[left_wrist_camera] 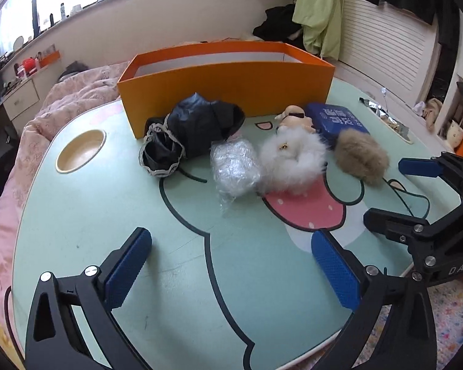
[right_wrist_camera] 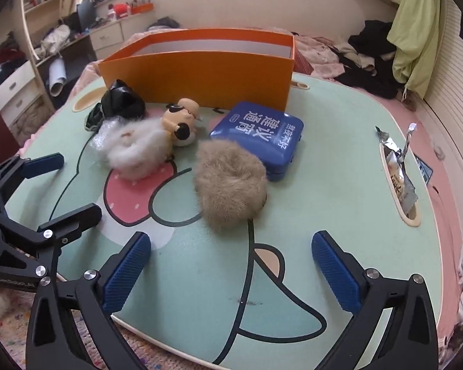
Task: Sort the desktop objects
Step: 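Grasp the brown fur ball with the right gripper, then grasp the clear plastic bag with the left gripper while the right lifts the fur ball toward the box, then carry the fur ball and plastic bag into the orange box and open both grippers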
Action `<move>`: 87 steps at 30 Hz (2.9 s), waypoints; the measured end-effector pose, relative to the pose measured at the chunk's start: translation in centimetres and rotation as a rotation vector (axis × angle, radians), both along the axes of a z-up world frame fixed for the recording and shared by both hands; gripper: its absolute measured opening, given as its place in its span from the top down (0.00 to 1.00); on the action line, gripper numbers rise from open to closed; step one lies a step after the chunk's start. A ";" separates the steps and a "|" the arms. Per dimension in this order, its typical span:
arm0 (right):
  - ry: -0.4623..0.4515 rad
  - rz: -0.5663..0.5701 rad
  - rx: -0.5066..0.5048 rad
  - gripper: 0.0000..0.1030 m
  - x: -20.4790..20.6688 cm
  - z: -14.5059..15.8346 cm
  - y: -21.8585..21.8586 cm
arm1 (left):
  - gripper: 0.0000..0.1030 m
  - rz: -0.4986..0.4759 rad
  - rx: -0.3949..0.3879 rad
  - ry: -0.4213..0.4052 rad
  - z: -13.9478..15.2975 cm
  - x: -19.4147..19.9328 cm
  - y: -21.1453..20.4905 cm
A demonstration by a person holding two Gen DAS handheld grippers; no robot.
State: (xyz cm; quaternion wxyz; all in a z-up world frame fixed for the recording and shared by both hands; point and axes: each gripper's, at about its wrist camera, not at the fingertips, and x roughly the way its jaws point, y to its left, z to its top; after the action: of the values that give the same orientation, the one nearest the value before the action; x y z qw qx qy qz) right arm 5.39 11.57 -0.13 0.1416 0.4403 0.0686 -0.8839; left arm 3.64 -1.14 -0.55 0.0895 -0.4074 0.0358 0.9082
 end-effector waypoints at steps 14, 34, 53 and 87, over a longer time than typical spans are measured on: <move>0.024 0.015 -0.008 0.01 -0.4 0.1 -0.5 | 0.00 0.000 0.001 0.005 0.3 0.1 0.6; 0.195 0.084 -0.105 0.79 2.3 3.0 -0.9 | 0.06 0.046 0.120 0.054 1.6 0.8 -1.8; 0.191 0.082 -0.131 0.79 2.1 2.7 -0.7 | 0.70 0.087 0.259 0.006 2.1 -2.8 -2.5; 0.283 -0.013 -0.121 0.29 -10.6 8.9 -0.3 | 0.22 0.089 0.099 0.139 9.9 -14.2 -4.0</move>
State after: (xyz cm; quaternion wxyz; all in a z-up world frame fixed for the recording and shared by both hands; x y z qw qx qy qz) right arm -5.24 11.29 8.78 0.1513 0.3026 0.0318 -0.9405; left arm -10.60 -5.17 9.36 0.0665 -0.3395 -0.0211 0.9380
